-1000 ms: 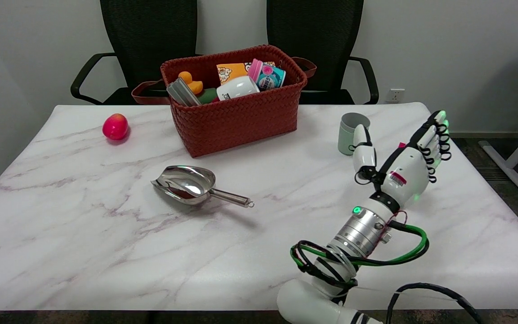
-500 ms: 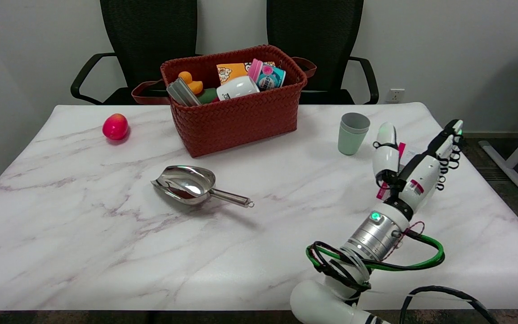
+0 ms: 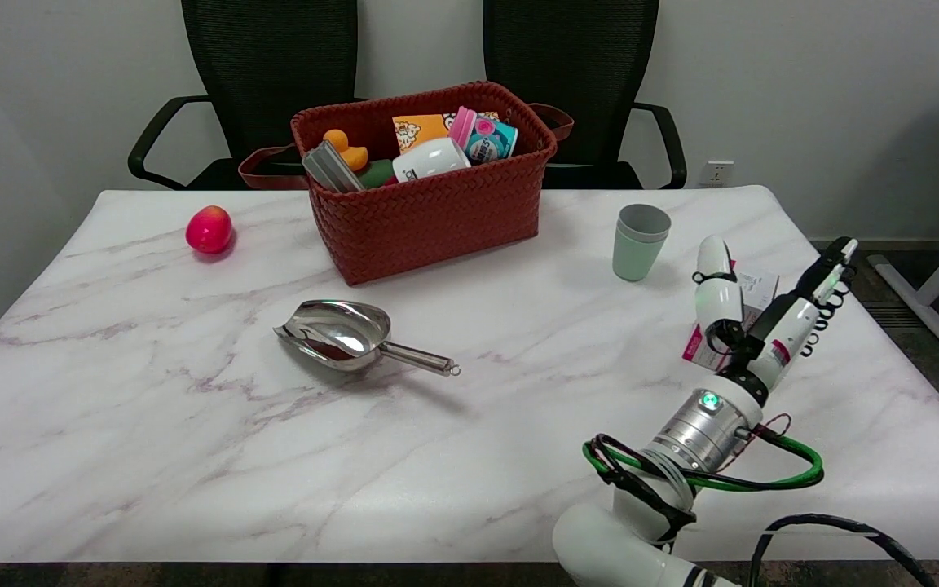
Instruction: Pick up the white paper box.
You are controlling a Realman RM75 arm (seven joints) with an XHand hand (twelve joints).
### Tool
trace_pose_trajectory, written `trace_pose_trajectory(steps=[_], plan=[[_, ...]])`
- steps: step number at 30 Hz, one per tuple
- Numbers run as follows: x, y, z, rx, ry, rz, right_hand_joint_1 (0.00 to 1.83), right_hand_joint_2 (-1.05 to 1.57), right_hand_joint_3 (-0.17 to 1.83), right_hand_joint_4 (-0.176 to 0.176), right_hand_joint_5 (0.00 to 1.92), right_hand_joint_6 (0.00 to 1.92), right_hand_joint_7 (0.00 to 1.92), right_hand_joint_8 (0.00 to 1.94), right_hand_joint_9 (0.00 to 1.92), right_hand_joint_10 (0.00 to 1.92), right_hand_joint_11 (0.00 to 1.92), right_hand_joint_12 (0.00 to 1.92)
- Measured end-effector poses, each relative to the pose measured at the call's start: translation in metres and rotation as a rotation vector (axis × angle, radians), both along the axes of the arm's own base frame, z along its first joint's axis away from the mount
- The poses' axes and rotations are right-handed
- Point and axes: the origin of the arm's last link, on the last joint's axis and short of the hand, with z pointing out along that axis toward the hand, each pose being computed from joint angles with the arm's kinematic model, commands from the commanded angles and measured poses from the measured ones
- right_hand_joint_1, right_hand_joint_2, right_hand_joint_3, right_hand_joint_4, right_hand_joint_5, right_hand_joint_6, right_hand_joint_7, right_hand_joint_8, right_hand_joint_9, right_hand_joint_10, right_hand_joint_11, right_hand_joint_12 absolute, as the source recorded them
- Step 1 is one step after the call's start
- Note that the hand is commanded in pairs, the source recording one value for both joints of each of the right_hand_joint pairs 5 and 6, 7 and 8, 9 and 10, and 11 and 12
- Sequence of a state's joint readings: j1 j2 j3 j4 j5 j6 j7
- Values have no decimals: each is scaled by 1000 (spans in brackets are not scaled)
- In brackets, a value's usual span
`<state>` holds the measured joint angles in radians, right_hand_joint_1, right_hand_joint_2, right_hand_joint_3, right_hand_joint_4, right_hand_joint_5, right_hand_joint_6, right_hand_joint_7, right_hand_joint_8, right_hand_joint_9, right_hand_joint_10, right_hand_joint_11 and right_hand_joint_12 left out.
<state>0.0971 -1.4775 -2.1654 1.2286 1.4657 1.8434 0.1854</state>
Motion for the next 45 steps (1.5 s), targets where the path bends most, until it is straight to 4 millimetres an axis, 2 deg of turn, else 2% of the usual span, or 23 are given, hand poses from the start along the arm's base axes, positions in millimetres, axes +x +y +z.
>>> trace_pose_trajectory(steps=[5, 8, 9, 13, 14, 15, 16, 18, 19, 21, 23, 25, 28, 33, 39, 40, 41, 42, 45], plan=[[-3, 1, 7, 27, -21, 41, 1088, 1046, -127, 0, 0, 0, 0, 0, 0, 0, 0, 0], [-5, 1, 12, 49, -31, 61, 1131, 1082, 108, 0, 0, 0, 0, 0, 0, 0, 0, 0], [-6, 1, 14, 57, -34, 66, 1155, 1124, 251, 0, 0, 0, 0, 0, 0, 0, 0, 0], [-9, 2, 18, 81, -47, 79, 1190, 1232, 508, 0, 0, 0, 0, 0, 0, 0, 0, 0], [-10, 2, 20, 85, -53, 79, 1192, 1236, 530, 0, 0, 0, 0, 0, 0, 0, 0, 0], [-11, 3, 21, 88, -56, 79, 1203, 1113, 599, 0, 0, 0, 0, 0, 0, 0, 0, 0], [-12, 3, 22, 91, -60, 77, 1186, 1020, 441, 0, 0, 0, 0, 0, 0, 0, 0, 0], [-15, 3, 24, 98, -68, 72, 1119, 921, -34, 0, 0, 0, 0, 0, 0, 0, 0, 0], [-16, 3, 25, 99, -70, 71, 1070, 888, -175, 0, 0, 0, 0, 0, 0, 0, 0, 0], [-18, 3, 27, 106, -78, 65, 945, 867, -96, 0, 0, 0, 0, 0, 0, 0, 0, 0], [-20, 4, 28, 112, -84, 60, 823, 887, 339, 0, 0, 0, 0, 0, 0, 0, 0, 0], [-22, 4, 29, 117, -89, 54, 792, 895, 437, 0, 0, 0, 0, 0, 0, 0, 0, 0], [-23, 4, 30, 123, -94, 44, 799, 879, 352, 0, 0, 0, 0, 0, 0, 0, 0, 0], [-26, 5, 32, 134, -102, 23, 803, 871, 343, 0, 0, 0, 0, 0, 0, 0, 0, 0], [-28, 5, 33, 143, -110, -6, 810, 856, 235, 0, 0, 0, 0, 0, 0, 0, 0, 0], [-28, 5, 33, 144, -110, -13, 816, 846, 179, 0, 0, 0, 0, 0, 0, 0, 0, 0], [-28, 5, 33, 144, -109, -21, 853, 812, 4, 0, 0, 0, 0, 0, 0, 0, 0, 0], [-28, 5, 33, 143, -109, -27, 872, 805, -69, 0, 0, 0, 0, 0, 0, 0, 0, 0], [-27, 4, 33, 141, -107, -52, 911, 789, -175, 0, 0, 0, 0, 0, 0, 0, 0, 0]])
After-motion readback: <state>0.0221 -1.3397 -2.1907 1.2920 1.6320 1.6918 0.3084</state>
